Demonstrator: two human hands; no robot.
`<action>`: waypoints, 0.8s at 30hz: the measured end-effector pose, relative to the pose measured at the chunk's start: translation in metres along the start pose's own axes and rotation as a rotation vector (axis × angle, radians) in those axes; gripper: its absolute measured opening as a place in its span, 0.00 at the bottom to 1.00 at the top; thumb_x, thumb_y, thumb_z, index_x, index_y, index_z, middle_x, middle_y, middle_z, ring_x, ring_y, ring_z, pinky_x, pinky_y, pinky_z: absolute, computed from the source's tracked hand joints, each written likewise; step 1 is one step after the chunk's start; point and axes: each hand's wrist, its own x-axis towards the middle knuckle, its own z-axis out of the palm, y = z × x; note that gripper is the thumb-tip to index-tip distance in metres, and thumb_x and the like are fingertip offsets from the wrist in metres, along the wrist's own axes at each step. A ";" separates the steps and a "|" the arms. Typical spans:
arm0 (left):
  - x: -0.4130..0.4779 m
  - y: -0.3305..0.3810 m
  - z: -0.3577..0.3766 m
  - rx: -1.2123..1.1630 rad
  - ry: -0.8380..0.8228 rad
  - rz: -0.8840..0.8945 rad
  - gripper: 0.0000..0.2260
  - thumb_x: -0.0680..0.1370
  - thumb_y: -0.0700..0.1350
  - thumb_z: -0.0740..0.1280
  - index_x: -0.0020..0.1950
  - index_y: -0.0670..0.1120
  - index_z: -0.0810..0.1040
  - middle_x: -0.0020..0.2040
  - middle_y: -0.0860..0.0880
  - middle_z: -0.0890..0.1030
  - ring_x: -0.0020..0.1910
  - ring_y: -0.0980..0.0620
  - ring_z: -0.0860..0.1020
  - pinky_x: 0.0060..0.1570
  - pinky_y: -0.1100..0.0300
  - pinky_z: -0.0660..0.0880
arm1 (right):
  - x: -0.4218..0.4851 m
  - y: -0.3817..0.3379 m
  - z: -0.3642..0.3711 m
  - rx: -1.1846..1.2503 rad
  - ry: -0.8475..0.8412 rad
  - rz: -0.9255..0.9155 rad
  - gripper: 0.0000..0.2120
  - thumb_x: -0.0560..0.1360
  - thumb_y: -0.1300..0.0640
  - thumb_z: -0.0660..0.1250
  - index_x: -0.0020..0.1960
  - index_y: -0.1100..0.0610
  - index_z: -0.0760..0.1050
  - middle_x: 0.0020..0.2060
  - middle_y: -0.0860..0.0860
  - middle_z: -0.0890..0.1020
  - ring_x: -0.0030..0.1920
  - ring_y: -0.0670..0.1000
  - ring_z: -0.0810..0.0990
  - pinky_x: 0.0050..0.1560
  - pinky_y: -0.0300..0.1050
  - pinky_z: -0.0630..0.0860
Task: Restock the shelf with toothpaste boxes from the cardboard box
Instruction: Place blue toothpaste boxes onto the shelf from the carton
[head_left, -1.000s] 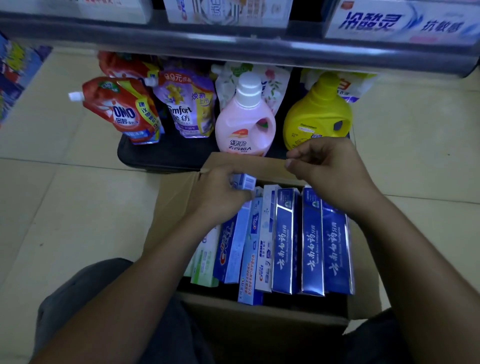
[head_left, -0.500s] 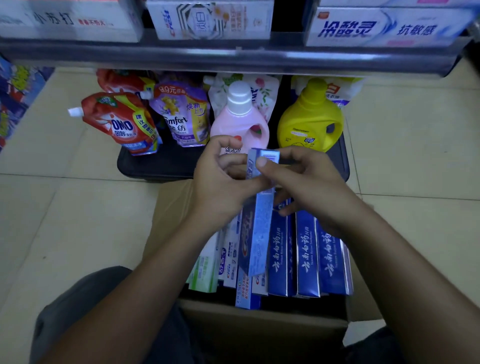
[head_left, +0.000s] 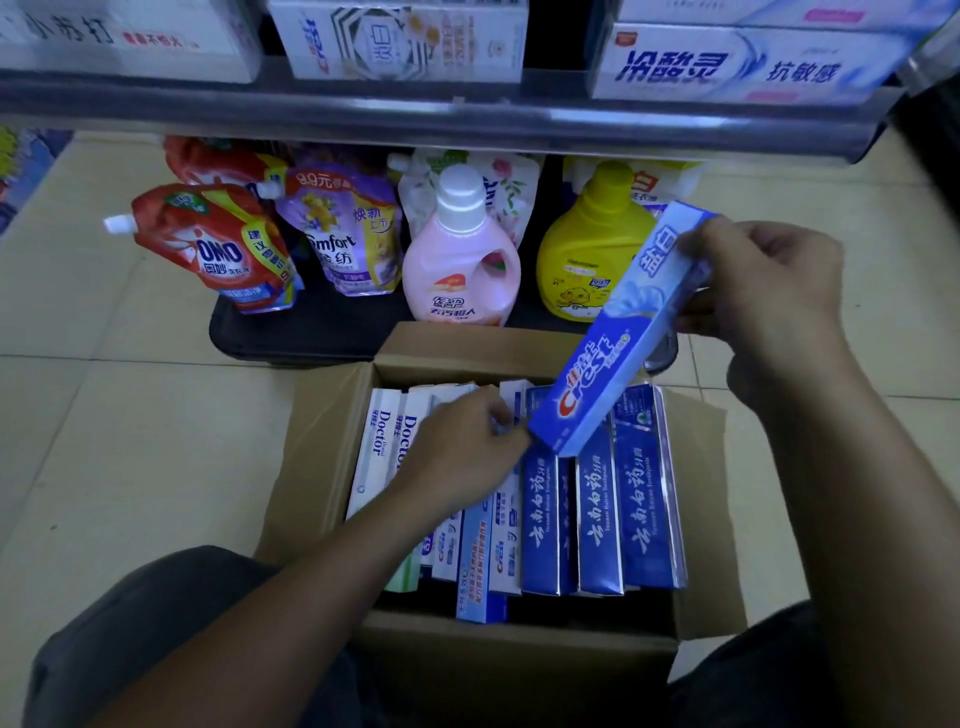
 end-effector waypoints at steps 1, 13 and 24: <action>-0.001 0.001 0.004 0.042 -0.013 0.005 0.17 0.75 0.67 0.67 0.47 0.54 0.77 0.39 0.53 0.81 0.39 0.56 0.80 0.39 0.55 0.77 | 0.002 -0.001 -0.001 0.019 0.011 0.003 0.09 0.69 0.58 0.69 0.32 0.58 0.72 0.29 0.59 0.74 0.26 0.53 0.75 0.28 0.45 0.74; -0.009 0.013 0.013 0.020 -0.087 -0.065 0.22 0.61 0.62 0.78 0.43 0.50 0.76 0.38 0.52 0.81 0.36 0.57 0.79 0.32 0.58 0.75 | 0.010 0.001 0.004 0.177 -0.012 0.064 0.08 0.72 0.59 0.70 0.35 0.57 0.75 0.27 0.53 0.79 0.27 0.55 0.78 0.30 0.44 0.77; -0.014 -0.004 -0.042 -0.576 0.004 -0.078 0.11 0.68 0.55 0.72 0.50 0.64 0.84 0.39 0.60 0.80 0.39 0.60 0.80 0.41 0.62 0.72 | 0.006 -0.009 0.005 0.394 -0.071 0.123 0.06 0.75 0.61 0.66 0.39 0.57 0.77 0.28 0.54 0.79 0.26 0.53 0.78 0.32 0.43 0.81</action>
